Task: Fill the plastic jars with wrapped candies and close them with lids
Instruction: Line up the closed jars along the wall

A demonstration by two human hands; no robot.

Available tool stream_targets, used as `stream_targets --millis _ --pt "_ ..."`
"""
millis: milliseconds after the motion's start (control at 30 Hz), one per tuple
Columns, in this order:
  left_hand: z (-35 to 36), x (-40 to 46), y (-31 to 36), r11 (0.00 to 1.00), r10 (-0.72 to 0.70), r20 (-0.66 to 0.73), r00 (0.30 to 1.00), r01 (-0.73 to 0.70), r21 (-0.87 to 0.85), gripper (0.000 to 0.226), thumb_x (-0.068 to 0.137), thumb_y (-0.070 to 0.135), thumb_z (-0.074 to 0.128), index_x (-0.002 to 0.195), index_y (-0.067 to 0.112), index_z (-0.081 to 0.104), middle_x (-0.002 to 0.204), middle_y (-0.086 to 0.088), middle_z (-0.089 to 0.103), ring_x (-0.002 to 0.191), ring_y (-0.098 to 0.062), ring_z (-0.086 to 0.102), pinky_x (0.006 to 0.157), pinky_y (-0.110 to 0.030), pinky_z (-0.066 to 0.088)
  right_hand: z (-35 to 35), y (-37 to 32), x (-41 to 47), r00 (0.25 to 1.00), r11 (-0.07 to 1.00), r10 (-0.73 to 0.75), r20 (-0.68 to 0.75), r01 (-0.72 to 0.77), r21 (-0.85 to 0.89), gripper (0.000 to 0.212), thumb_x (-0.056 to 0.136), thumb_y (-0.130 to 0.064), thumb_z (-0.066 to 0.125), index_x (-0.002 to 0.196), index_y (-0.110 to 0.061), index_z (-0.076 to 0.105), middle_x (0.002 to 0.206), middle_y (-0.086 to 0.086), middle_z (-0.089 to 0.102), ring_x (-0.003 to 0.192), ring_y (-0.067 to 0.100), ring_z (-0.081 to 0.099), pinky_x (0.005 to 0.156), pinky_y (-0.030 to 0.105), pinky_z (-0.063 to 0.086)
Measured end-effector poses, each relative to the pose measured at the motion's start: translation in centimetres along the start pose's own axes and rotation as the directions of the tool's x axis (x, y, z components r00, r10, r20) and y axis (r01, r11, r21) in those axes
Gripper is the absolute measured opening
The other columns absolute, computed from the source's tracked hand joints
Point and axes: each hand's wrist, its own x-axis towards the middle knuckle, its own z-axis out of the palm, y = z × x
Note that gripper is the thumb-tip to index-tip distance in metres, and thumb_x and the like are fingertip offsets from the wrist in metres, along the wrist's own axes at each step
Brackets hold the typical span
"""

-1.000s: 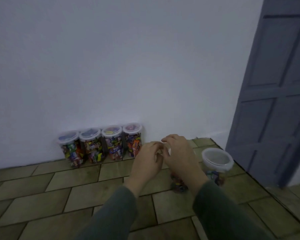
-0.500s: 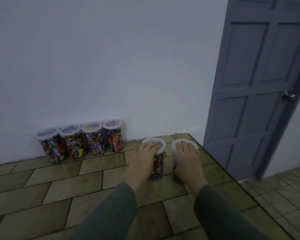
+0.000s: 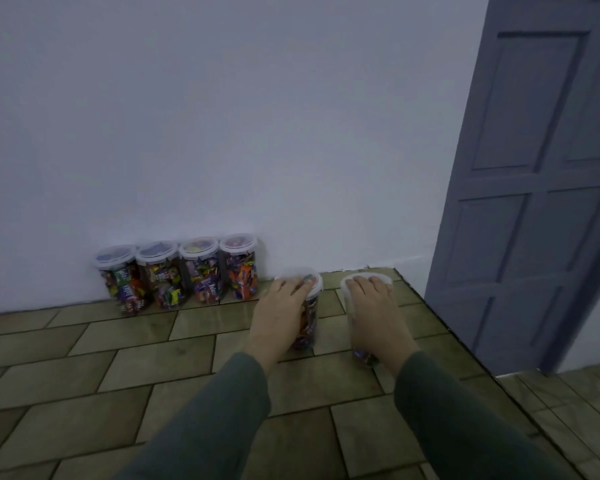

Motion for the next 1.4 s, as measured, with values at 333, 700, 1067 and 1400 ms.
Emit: stream_targets --millis 333,700,1067,1400 --pt "1.3 -0.7 1.7 0.998 -0.058 -0.031 0.998 0.059 0.032 0.076 0.061 0.003 0.077 0.134 0.014 0.056 0.122 -0.008 0.059 0.109 -0.025 0.039 0.07 -0.037 0.055 1.5 -0.7 -3.3 0.982 0.998 0.005 -0.188 0.007 0.064 0.09 0.037 -0.008 0.093 0.121 -0.007 0.06 0.118 0.009 0.063 0.109 0.03 0.061 0.095 0.043 0.049" --pt "2.1 0.5 0.8 0.977 -0.174 0.013 0.985 0.172 0.123 0.067 0.088 0.007 0.056 0.149 0.02 0.034 0.147 -0.007 0.042 0.133 -0.029 0.036 0.098 -0.047 0.046 1.7 -1.9 2.4 0.994 0.993 -0.108 -0.001 0.108 0.045 0.096 0.078 -0.018 0.075 0.152 -0.012 0.014 0.158 0.006 0.018 0.145 0.025 0.014 0.121 0.037 0.009" --pt "3.2 4.6 -4.7 0.966 -0.252 0.066 0.965 0.248 0.072 0.058 0.102 0.013 0.035 0.153 0.029 0.014 0.162 0.005 0.011 0.15 -0.021 0.005 0.118 -0.044 0.017 4.5 -3.3 9.9 0.995 0.991 -0.095 -0.04 0.099 0.094 0.081 0.091 -0.007 0.059 0.154 -0.014 0.01 0.161 0.004 0.012 0.147 0.025 0.011 0.12 0.036 0.007" --pt "5.7 9.5 -8.6 0.968 -0.252 0.088 0.964 0.252 0.02 0.063 0.099 0.008 0.045 0.154 0.023 0.016 0.162 0.001 0.011 0.15 -0.023 0.003 0.111 -0.034 0.033 7.2 -2.8 16.6 0.994 0.981 -0.097 -0.04 0.103 0.166 0.085 0.089 -0.018 0.065 0.154 -0.015 0.01 0.161 0.004 0.011 0.148 0.024 0.009 0.12 0.035 0.003"
